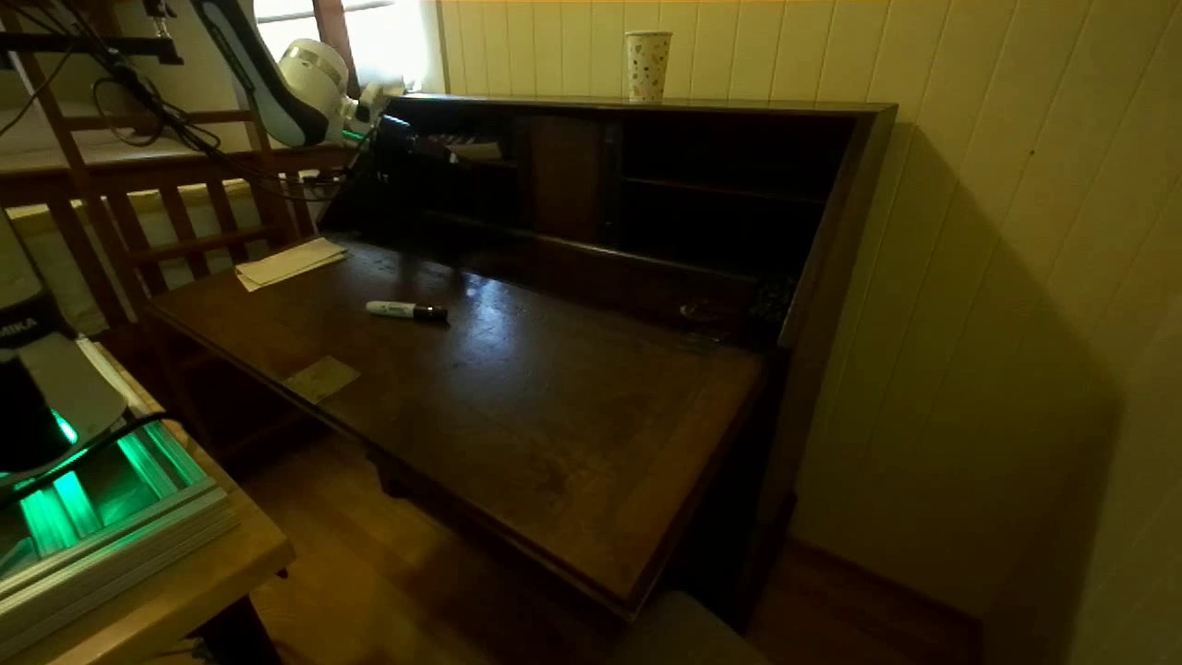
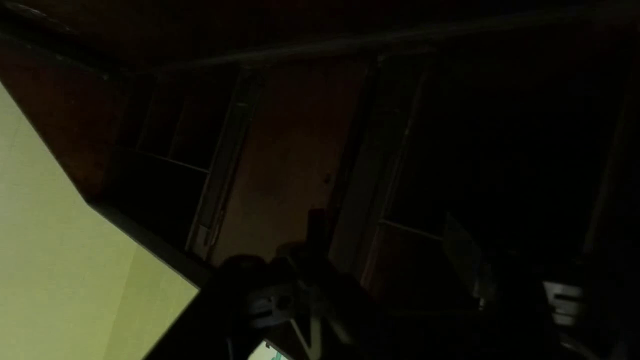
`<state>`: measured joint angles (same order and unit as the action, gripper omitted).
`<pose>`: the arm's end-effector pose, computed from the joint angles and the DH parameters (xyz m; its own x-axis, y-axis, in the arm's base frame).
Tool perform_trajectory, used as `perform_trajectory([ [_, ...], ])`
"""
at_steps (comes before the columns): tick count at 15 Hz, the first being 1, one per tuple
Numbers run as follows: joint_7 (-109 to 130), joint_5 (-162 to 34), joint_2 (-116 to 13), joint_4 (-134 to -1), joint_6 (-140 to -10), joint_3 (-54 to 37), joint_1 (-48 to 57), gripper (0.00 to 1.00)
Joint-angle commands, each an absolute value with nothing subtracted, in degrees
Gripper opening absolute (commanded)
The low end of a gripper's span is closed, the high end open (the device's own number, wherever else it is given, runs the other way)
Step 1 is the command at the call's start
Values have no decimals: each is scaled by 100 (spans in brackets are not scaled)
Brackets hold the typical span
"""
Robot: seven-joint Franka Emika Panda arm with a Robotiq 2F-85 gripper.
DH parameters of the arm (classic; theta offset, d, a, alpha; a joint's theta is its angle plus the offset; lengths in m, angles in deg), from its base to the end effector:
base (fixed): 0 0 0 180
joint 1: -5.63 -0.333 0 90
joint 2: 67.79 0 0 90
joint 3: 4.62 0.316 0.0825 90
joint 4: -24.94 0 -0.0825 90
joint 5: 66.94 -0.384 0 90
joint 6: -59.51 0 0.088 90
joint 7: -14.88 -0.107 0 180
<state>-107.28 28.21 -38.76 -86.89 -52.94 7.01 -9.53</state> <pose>0.5789 0.2131 0.2319 0.4086 -0.0461 0.9116 -0.6303 -0.7366 0.2453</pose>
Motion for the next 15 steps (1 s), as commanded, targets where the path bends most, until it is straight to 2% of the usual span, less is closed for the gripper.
perform_trajectory([
  [1, -10919, 3320, -4526, -9556, -6055, 720, -681, 89],
  [8, -10890, 4485, -5328, -10433, -8295, 583, 62, 89],
  [15, -10566, 4329, -5536, -10656, -9414, 395, 473, 89],
])
